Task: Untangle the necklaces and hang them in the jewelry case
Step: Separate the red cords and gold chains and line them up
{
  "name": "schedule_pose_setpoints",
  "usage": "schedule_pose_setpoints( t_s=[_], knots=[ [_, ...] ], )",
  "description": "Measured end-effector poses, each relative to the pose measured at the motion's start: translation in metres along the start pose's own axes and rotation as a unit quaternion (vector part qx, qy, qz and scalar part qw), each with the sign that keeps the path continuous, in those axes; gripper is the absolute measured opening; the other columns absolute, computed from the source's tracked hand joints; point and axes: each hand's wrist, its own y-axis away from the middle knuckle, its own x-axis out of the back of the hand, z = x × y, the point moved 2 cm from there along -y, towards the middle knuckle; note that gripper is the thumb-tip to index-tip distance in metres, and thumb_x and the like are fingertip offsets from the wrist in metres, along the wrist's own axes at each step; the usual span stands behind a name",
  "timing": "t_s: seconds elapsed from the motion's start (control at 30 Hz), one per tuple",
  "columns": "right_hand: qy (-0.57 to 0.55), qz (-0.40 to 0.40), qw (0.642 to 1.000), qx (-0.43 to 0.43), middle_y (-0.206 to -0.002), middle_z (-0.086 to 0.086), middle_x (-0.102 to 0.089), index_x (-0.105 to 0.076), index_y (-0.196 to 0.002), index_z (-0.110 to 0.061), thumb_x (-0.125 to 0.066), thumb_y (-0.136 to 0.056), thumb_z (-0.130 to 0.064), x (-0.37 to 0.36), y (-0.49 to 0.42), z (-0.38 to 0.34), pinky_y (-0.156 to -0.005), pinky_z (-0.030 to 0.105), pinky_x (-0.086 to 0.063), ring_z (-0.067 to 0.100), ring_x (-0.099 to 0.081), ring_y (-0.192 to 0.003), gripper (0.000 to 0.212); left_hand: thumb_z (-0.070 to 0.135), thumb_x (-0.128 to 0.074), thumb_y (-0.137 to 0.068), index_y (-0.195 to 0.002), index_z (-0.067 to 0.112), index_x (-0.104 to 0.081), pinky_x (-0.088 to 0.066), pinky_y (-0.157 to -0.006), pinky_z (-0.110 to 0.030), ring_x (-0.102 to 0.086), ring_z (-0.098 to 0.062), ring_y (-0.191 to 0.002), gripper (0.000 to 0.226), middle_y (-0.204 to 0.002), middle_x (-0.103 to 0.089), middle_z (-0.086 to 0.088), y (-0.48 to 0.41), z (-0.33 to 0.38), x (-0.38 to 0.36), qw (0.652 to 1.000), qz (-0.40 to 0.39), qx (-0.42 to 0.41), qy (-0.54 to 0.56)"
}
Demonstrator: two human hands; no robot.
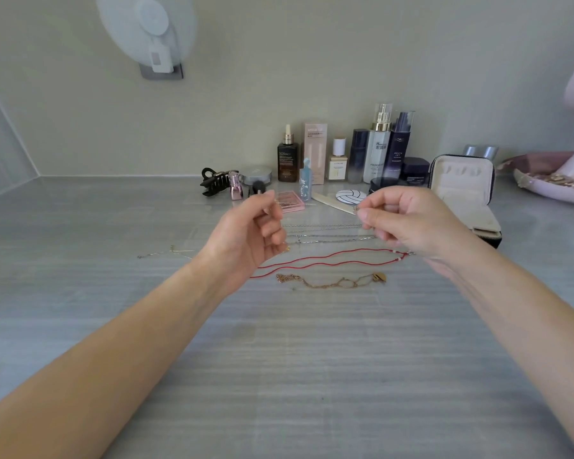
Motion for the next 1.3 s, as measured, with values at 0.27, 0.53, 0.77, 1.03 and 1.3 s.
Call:
schedule_pose_setpoints(
  t_s=[0.27,0.53,0.77,1.03,1.3],
  knots=[
    [-0.009,0.020,1.000,0.005,-0.064,-0.002,-0.058,-0.060,-0.077,-0.018,-0.057,-0.087,-0.008,-0.001,-0.001,0.003,-0.036,0.013,-0.033,0.008,-0.047,-0.041,0.014,0.019,-0.047,-0.092,-0.067,0.014,-0.058,-0.024,-0.046,-0.022,-0.029,-0.008,-0.039,0.028,-0.046,-0.039,0.006,0.000,-0.006,-0.002,0.994,-0.035,-0.027,-0.105],
    [-0.026,-0.029,0.999,0.021,-0.063,-0.002,-0.060,-0.059,-0.078,-0.021,-0.055,-0.089,-0.010,-0.014,0.005,0.002,-0.049,0.021,-0.047,0.007,-0.054,-0.044,0.016,0.027,-0.056,-0.076,-0.068,0.017,-0.064,-0.052,-0.058,-0.023,-0.056,-0.011,-0.050,0.015,-0.054,-0.054,0.004,0.005,-0.012,-0.009,0.994,-0.087,-0.018,-0.070],
    [-0.055,0.014,0.998,0.034,-0.058,-0.004,-0.058,-0.058,-0.078,-0.020,-0.054,-0.090,-0.011,-0.008,0.004,0.000,-0.038,0.017,-0.033,0.008,-0.040,-0.036,0.016,0.027,-0.059,-0.076,-0.065,0.014,-0.052,-0.041,-0.042,-0.019,-0.034,-0.007,-0.036,0.019,-0.048,-0.041,0.005,0.003,-0.005,-0.004,0.999,-0.029,-0.004,0.019],
    [-0.048,0.020,0.998,0.023,-0.058,-0.003,-0.058,-0.058,-0.078,-0.020,-0.054,-0.090,-0.011,-0.009,0.003,0.002,-0.037,0.018,-0.031,0.007,-0.038,-0.036,0.015,0.028,-0.060,-0.073,-0.062,0.014,-0.049,-0.036,-0.042,-0.020,-0.037,-0.008,-0.040,0.021,-0.052,-0.044,0.004,0.001,-0.006,-0.003,0.999,-0.038,-0.016,0.015],
    [-0.051,0.015,0.998,0.018,-0.058,-0.006,-0.059,-0.059,-0.081,-0.020,-0.054,-0.090,-0.012,-0.009,0.004,0.000,-0.039,0.016,-0.035,0.006,-0.042,-0.038,0.013,0.016,-0.058,-0.081,-0.070,0.012,-0.063,-0.045,-0.044,-0.021,-0.042,-0.008,-0.042,0.012,-0.053,-0.049,0.003,0.000,-0.014,-0.002,0.999,-0.037,-0.014,-0.035]
  ],
)
